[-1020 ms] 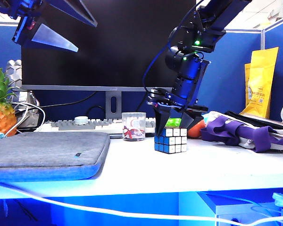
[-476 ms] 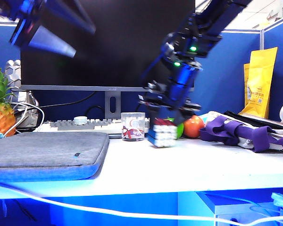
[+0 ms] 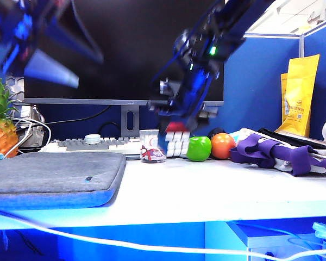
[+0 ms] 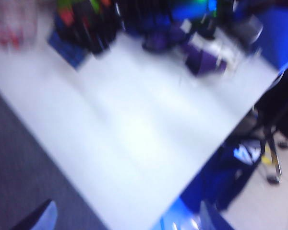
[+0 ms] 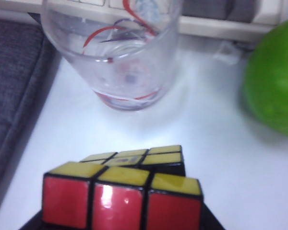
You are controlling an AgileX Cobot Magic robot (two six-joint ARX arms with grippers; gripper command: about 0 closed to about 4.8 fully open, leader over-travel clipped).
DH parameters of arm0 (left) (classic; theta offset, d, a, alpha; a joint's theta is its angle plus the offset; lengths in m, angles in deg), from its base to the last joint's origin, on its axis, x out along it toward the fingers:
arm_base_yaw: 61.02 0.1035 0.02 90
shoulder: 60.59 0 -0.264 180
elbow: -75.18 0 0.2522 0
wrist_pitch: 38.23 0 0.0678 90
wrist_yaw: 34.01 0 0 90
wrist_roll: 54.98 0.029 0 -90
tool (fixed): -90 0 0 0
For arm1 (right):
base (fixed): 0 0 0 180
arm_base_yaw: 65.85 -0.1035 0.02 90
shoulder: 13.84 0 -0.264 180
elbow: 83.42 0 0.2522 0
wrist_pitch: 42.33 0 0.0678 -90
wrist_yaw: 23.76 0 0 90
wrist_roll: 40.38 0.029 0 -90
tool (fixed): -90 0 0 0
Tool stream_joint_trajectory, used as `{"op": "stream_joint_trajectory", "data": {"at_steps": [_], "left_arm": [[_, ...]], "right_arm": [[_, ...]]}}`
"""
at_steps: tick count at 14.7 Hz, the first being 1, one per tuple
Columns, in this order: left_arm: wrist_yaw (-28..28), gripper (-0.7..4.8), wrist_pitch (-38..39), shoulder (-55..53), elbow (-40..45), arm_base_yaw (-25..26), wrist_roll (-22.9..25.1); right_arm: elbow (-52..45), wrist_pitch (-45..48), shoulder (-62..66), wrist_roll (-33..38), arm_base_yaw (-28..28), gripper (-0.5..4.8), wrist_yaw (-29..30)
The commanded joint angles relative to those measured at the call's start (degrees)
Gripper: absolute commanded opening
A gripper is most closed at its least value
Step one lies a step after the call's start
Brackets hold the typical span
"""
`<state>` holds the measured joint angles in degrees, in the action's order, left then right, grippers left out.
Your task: Rotate the Rubik's Cube so that its red face is facing towards you.
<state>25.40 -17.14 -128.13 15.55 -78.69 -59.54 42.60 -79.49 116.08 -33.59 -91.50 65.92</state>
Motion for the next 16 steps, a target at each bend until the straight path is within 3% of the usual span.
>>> {"op": "stream_joint_trajectory", "data": {"at_steps": [1,5,11,14,16], "left_arm": [[1.46,3.96,-5.09,1.01,-0.17,-0.02,-0.61],[0.92,3.96,-7.3,1.22,-0.17,-0.02,-2.21],[-1.81,3.96,-8.15,3.1,-0.17,-0.02,-3.02],[-2.89,3.96,-8.26,3.32,-0.17,-0.02,-3.89],[-2.89,3.96,-8.26,3.32,-0.17,-0.02,-3.87]], "right_arm": [[0.59,2.21,-10.49,-4.94,-0.02,1.78,-0.42],[0.57,0.83,-27.89,-7.37,-0.02,1.79,-0.72],[-1.38,-12.61,-47.91,-11.32,-0.39,1.79,-1.31],[-20.9,-4.2,-62.05,-9.79,-4.42,1.65,-7.19],[-43.74,11.72,-70.62,-6.03,-4.74,1.42,-7.96]]}}
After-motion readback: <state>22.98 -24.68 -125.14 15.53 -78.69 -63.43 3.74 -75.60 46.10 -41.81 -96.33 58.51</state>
